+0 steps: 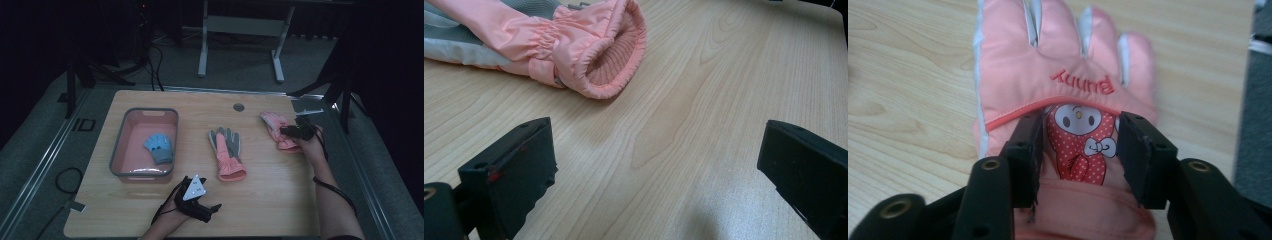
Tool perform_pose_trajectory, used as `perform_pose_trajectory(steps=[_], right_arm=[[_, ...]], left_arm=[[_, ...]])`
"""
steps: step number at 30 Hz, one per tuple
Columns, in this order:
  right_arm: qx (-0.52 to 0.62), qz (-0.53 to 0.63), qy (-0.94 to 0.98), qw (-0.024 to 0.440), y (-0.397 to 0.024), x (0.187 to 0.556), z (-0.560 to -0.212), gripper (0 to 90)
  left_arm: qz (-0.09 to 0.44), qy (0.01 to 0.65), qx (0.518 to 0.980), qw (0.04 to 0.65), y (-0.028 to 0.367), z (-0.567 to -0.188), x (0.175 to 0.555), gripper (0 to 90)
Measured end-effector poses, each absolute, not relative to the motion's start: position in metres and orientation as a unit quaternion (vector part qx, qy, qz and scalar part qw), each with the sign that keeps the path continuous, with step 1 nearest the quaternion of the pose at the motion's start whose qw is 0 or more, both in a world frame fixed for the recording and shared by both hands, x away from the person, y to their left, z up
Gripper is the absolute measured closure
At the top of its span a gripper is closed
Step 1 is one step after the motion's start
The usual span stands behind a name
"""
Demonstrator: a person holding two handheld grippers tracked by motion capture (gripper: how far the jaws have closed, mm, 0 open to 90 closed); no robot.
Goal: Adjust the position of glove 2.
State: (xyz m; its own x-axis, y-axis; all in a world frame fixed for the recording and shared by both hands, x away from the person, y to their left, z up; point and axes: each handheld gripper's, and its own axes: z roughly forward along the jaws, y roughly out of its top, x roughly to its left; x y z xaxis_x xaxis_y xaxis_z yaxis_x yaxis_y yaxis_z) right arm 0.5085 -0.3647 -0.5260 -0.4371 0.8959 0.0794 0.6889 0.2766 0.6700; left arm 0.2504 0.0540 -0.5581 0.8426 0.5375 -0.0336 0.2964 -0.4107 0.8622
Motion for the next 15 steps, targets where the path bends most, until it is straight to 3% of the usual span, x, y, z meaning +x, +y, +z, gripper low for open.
perform_pose_trajectory(steps=[8,15], right_arm=[[0.496,0.323,0.788,0.17,-0.357,0.504,-0.53,87.1],[0.531,0.293,0.763,0.222,-0.341,0.493,-0.511,89.4]], left_arm=[[0.124,0.251,0.831,0.481,0.054,-0.558,0.251,2.4],[0.121,0.255,0.829,0.482,0.055,-0.558,0.251,2.4]])
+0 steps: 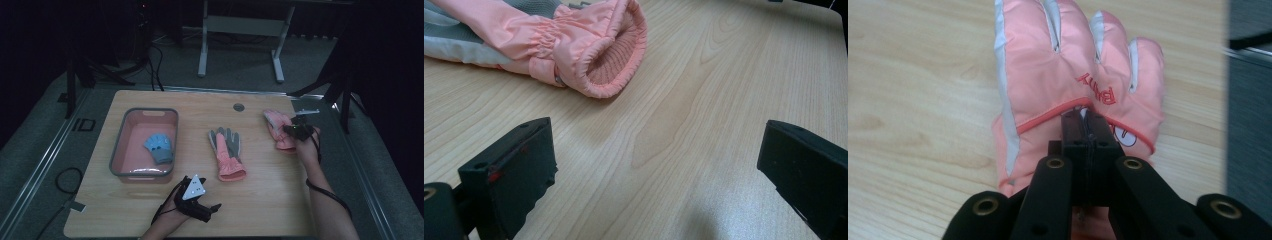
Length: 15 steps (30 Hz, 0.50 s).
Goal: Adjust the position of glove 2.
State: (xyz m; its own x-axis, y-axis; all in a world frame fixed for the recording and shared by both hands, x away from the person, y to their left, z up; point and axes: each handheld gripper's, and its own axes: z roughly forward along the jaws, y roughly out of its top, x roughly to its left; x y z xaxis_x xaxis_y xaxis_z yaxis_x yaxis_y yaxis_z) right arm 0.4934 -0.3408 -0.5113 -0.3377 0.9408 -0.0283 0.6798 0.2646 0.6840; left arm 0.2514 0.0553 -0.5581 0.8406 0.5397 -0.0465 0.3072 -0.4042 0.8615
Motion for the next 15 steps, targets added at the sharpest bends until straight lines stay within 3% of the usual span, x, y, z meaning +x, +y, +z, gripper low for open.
perform_pose_trajectory(steps=[8,15], right_arm=[[0.563,0.33,0.718,0.242,-0.331,0.445,-0.446,89.5],[0.578,0.339,0.7,0.248,-0.319,0.396,-0.435,89.5]], left_arm=[[0.128,0.248,0.833,0.478,0.053,-0.558,0.249,2.4],[0.129,0.242,0.836,0.475,0.051,-0.558,0.249,2.4]])
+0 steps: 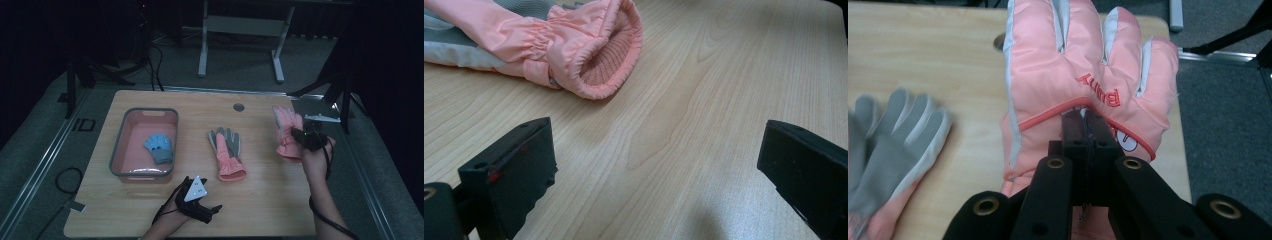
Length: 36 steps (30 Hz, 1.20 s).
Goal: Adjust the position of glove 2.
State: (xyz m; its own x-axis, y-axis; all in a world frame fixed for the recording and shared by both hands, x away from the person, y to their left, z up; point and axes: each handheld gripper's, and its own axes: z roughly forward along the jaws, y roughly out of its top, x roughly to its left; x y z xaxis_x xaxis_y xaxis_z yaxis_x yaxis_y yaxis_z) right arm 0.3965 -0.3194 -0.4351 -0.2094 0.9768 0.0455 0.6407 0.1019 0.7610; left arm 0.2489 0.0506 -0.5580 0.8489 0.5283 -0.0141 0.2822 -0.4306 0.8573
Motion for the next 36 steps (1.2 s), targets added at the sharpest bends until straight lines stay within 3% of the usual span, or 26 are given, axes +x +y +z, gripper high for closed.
perform_pose_trajectory(steps=[11,23,29,36], right_arm=[[0.607,0.326,0.687,0.23,-0.306,0.363,-0.472,89.3],[0.622,0.291,0.691,0.225,-0.294,0.376,-0.52,88.1],[0.62,0.299,0.69,0.226,-0.296,0.375,-0.525,87.1],[0.59,0.322,0.707,0.219,-0.309,0.371,-0.512,74.6]], left_arm=[[0.133,0.234,0.841,0.469,0.048,-0.558,0.249,2.4],[0.14,0.233,0.843,0.464,0.049,-0.558,0.248,2.4],[0.139,0.234,0.843,0.463,0.048,-0.558,0.248,2.4],[0.137,0.235,0.844,0.463,0.048,-0.558,0.248,2.4]])
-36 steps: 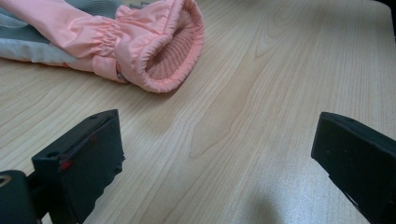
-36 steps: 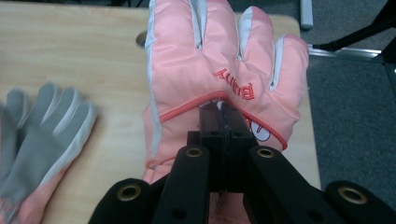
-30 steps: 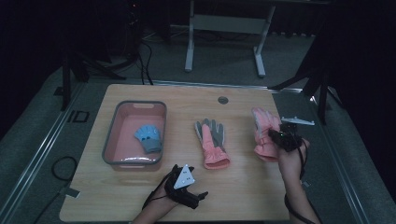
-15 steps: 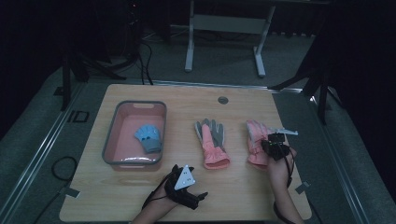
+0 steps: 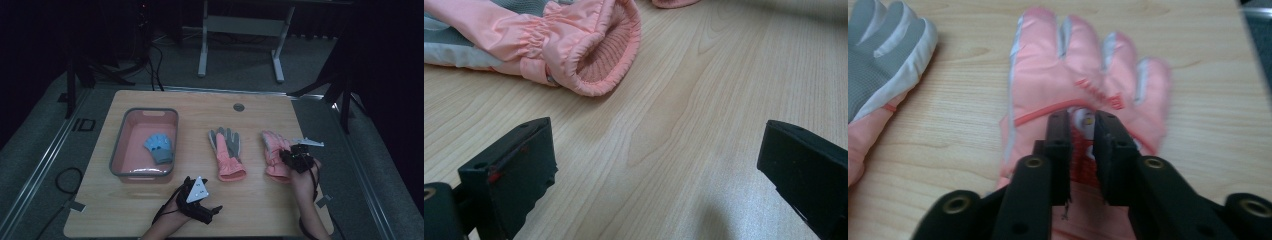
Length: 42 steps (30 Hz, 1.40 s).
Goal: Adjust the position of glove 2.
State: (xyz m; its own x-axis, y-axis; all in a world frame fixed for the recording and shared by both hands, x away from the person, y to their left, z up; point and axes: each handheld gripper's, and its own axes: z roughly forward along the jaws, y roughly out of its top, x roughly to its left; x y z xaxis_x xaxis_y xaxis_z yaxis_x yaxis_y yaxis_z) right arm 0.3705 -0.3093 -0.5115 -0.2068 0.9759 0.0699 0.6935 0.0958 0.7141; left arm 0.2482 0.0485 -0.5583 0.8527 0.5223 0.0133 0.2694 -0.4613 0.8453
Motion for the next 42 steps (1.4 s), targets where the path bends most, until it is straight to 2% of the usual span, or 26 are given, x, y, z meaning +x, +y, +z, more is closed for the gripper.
perform_pose_trajectory(steps=[1,2,8,11,18,19,25,27,34,35,42], right_arm=[[0.582,0.331,0.713,0.207,-0.314,0.37,-0.508,70.4],[0.572,0.34,0.721,0.194,-0.32,0.37,-0.504,69.9],[0.538,0.343,0.746,0.189,-0.337,0.371,-0.491,64.8],[0.528,0.353,0.757,0.154,-0.338,0.377,-0.5,57.7],[0.545,0.341,0.752,0.143,-0.336,0.385,-0.528,55.7],[0.543,0.342,0.753,0.146,-0.336,0.386,-0.532,56.6],[0.531,0.347,0.757,0.157,-0.329,0.381,-0.536,83.2],[0.534,0.346,0.754,0.162,-0.327,0.379,-0.534,87.2],[0.533,0.344,0.748,0.195,-0.319,0.374,-0.503,89.0],[0.533,0.343,0.746,0.204,-0.313,0.373,-0.486,89.0],[0.517,0.354,0.747,0.221,-0.289,0.367,-0.446,89.1]], left_arm=[[0.135,0.235,0.844,0.462,0.049,-0.558,0.248,2.4],[0.134,0.236,0.844,0.463,0.049,-0.558,0.249,2.4],[0.133,0.234,0.845,0.461,0.048,-0.558,0.248,2.4],[0.132,0.234,0.845,0.462,0.048,-0.558,0.248,2.4],[0.128,0.234,0.845,0.463,0.048,-0.558,0.249,2.4],[0.128,0.234,0.846,0.462,0.048,-0.558,0.249,2.4],[0.129,0.235,0.847,0.459,0.048,-0.558,0.249,2.4],[0.129,0.237,0.846,0.46,0.048,-0.558,0.249,2.4],[0.125,0.242,0.843,0.464,0.049,-0.558,0.25,2.5],[0.126,0.241,0.843,0.464,0.049,-0.558,0.25,2.5],[0.129,0.246,0.841,0.463,0.05,-0.558,0.25,2.5]])
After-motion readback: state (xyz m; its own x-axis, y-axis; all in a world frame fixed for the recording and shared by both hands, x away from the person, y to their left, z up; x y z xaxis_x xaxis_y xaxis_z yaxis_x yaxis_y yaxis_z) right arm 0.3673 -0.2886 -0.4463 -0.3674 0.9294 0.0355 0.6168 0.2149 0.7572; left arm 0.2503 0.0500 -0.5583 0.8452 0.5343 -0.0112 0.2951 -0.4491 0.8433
